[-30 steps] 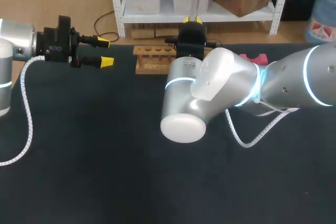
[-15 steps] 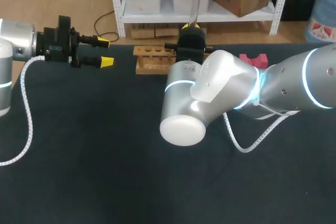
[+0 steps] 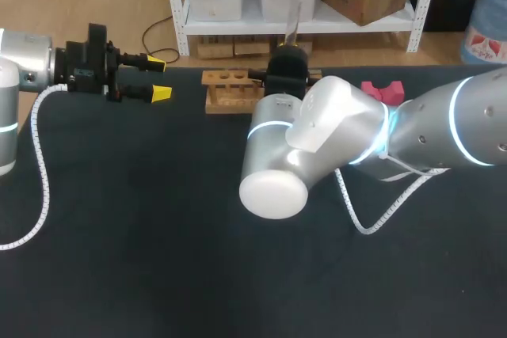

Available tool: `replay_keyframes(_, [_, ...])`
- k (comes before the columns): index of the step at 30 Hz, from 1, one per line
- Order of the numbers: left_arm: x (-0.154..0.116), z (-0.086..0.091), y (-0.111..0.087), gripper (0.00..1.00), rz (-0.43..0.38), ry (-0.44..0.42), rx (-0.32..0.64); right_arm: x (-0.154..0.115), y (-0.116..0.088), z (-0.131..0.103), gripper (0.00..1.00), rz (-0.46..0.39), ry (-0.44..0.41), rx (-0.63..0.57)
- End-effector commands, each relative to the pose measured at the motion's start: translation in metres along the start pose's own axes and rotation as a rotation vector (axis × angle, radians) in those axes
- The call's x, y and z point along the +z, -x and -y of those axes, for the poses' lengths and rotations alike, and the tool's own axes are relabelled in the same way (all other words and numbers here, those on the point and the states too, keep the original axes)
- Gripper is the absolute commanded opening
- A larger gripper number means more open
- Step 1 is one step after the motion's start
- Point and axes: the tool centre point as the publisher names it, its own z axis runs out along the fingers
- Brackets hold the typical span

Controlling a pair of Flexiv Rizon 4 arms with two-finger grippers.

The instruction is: Grasp the test tube, adjust it, and insert it.

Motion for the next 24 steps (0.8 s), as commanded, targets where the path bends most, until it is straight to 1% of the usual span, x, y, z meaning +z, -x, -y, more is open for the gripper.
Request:
replay_keyframes(1, [0.000, 0.000, -0.001, 1.00, 0.002, 0.002, 0.002, 0.002, -0.002, -0.002, 0.00, -0.008, 0.009, 0.004])
replay_keyframes(13, [0.000, 0.000, -0.001, 1.00, 0.002, 0.002, 0.002, -0.001, -0.011, -0.006, 0.00, -0.041, 0.006, 0.006])
replay_keyframes(15, [0.000, 0.000, -0.001, 1.00, 0.002, 0.002, 0.002, -0.002, -0.013, -0.006, 0.26, -0.048, 0.007, 0.005])
replay_keyframes(16, [0.000, 0.000, -0.001, 1.00, 0.002, 0.002, 0.002, -0.003, -0.013, -0.007, 0.36, -0.050, 0.007, 0.005])
replay_keyframes(17, [0.000, 0.000, -0.001, 1.00, 0.002, 0.002, 0.002, -0.003, -0.013, -0.007, 0.39, -0.052, 0.006, 0.005])
replay_keyframes(24, [0.000, 0.000, -0.001, 1.00, 0.002, 0.002, 0.002, -0.005, -0.014, -0.007, 0.39, -0.053, -0.002, 0.010])
